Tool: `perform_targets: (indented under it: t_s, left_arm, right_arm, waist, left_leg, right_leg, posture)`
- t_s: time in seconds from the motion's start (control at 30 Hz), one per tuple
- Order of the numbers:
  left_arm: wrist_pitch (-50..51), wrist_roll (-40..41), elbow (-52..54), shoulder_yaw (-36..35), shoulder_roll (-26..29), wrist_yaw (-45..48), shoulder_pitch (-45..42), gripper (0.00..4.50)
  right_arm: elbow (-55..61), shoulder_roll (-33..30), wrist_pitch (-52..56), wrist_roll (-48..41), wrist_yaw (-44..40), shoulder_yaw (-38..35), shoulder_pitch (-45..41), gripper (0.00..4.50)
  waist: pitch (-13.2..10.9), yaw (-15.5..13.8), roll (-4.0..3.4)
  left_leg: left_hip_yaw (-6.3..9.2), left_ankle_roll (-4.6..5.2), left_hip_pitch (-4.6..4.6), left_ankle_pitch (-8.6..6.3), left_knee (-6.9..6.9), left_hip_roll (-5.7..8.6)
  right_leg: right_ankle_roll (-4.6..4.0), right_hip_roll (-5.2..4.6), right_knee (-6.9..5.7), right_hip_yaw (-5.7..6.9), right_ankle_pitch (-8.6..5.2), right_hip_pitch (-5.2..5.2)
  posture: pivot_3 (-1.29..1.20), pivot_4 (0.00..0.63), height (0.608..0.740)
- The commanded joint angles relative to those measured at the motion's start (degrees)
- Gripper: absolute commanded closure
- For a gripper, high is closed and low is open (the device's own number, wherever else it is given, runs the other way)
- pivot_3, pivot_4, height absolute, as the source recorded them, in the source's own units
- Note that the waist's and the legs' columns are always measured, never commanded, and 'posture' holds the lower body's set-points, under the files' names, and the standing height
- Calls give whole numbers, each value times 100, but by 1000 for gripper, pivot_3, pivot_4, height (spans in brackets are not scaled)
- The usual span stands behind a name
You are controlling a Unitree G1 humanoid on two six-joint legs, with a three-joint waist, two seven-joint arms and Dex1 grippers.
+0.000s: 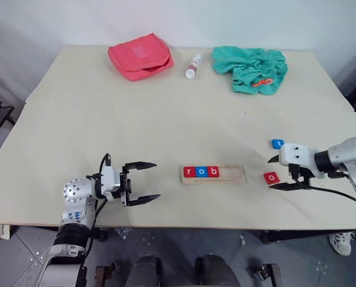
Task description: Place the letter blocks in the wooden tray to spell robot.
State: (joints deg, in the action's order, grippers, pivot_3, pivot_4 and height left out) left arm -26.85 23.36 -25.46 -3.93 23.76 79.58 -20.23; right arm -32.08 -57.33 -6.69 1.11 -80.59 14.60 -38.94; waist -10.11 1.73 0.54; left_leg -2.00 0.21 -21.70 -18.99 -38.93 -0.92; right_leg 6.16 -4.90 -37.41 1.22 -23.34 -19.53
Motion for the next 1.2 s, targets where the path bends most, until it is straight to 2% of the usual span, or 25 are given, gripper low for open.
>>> perform_targets:
  t_s: [0.03,0.13,0.37,0.4,0.57,0.7,0.87,1.2]
  left_arm:
    - [35,82,246,-41,57,-107,149,0]
    - [52,86,343,-59,74,-182,230,0]
    - [75,104,382,-50,127,-229,288,0]
    - [75,104,365,-45,130,-228,274,0]
    - [69,94,257,-13,124,-193,170,0]
    - [54,105,33,28,138,23,-39,0]
    - [-59,52,-293,25,119,141,-296,0]
    - [-99,48,-211,56,6,109,-269,0]
  right_arm:
    - [-522,44,-452,356,-281,204,-222,46]
    - [-734,59,-652,434,-490,284,-319,660]
    - [-758,128,-516,382,-470,132,-487,2873]
    - [-690,147,-374,339,-445,87,-529,3053]
    - [-46,186,441,64,-533,-100,-581,3048]
    - [1618,390,2235,-256,-572,-100,-635,3048]
    - [2545,658,3300,-407,-571,170,-594,3048]
    - [2462,1188,3537,-43,-126,644,-856,3048]
  waist:
    - [0,-4,0]
    - [0,-16,0]
    - [0,-8,1]
    - [0,-8,1]
    - [-3,-2,-6]
    - [-4,4,-7]
    - [-5,-31,-7]
    - [-5,-10,-7]
  left_leg:
    - [0,0,0,0,0,0]
    - [4,1,0,0,-4,0]
    - [5,3,3,-2,-16,1]
    - [4,3,4,-2,-17,1]
    - [2,2,3,-1,-12,1]
    - [1,2,2,-1,-9,1]
    - [7,2,-1,-1,-8,3]
    - [23,3,-50,-2,-23,9]
  right_leg:
    - [0,0,0,1,0,0]
    - [0,-3,0,6,0,4]
    - [4,-7,1,9,2,13]
    - [4,-8,0,8,2,13]
    - [3,-7,-4,8,2,2]
    - [3,-7,-9,8,2,-3]
    - [4,-9,-12,15,2,-1]
    - [5,-13,-31,40,3,-39]
  posture:
    - [0,150,740]
    - [0,150,740]
    - [0,150,740]
    - [0,150,740]
    - [0,150,740]
    - [0,150,740]
    - [0,150,740]
    - [0,150,740]
